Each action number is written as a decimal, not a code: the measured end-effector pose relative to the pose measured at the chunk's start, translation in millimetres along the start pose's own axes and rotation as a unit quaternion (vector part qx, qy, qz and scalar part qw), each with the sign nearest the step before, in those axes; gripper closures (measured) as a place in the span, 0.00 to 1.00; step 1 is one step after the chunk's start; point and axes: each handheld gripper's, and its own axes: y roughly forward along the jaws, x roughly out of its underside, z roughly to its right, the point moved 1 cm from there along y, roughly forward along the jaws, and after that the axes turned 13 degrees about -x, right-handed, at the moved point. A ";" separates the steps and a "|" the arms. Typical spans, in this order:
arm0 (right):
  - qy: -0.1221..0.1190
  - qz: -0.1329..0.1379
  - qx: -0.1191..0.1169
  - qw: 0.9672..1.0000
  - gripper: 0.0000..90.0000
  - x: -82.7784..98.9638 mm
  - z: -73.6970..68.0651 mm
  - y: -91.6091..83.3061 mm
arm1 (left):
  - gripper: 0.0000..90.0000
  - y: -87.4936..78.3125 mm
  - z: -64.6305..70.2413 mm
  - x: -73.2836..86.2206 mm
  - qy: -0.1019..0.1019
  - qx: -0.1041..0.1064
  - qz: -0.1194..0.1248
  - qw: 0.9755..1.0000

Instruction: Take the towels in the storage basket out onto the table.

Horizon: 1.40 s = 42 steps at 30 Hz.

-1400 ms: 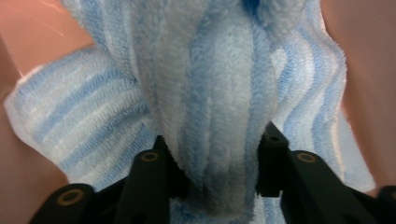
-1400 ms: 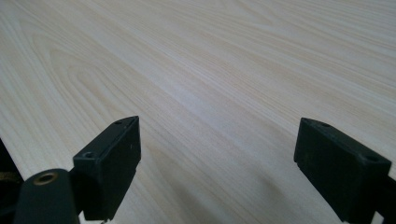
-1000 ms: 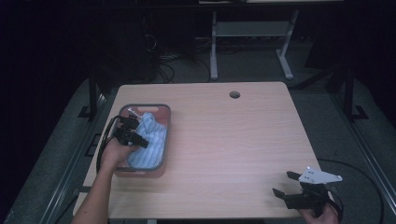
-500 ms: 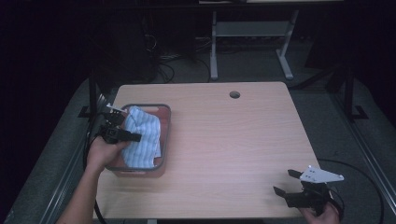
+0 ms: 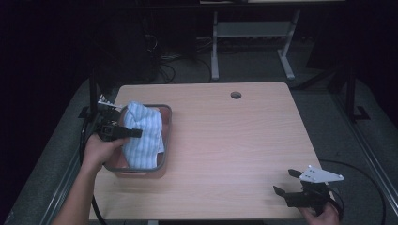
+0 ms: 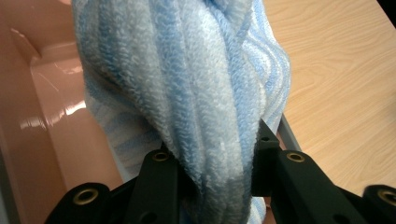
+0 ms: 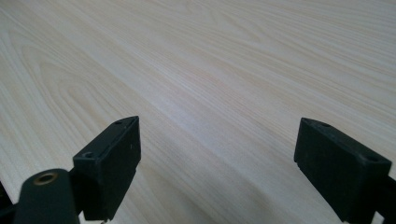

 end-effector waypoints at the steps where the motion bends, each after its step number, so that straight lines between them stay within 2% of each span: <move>1: -0.003 0.000 0.000 1.000 0.16 -0.3 0.1 0.3 | 0.78 -1.2 0.1 -0.9 -0.001 0.001 0.001 1.000; 13: 0.005 0.004 0.005 1.000 0.15 -0.8 1.0 0.4 | 0.78 -20.7 -1.2 -10.2 -0.006 0.004 0.020 1.000; 25: 0.007 0.005 0.010 1.000 0.15 -1.2 1.6 0.2 | 0.78 -42.6 1.5 -19.7 -0.003 0.005 0.034 0.999; 32: 0.006 0.007 0.012 1.000 0.15 -1.8 2.0 0.2 | 0.78 -58.8 8.6 -28.0 0.004 0.008 0.047 0.999; 42: 0.007 0.008 0.013 1.000 0.15 -2.9 1.9 -0.7 | 0.78 -60.9 22.8 -39.4 0.015 0.016 0.053 0.998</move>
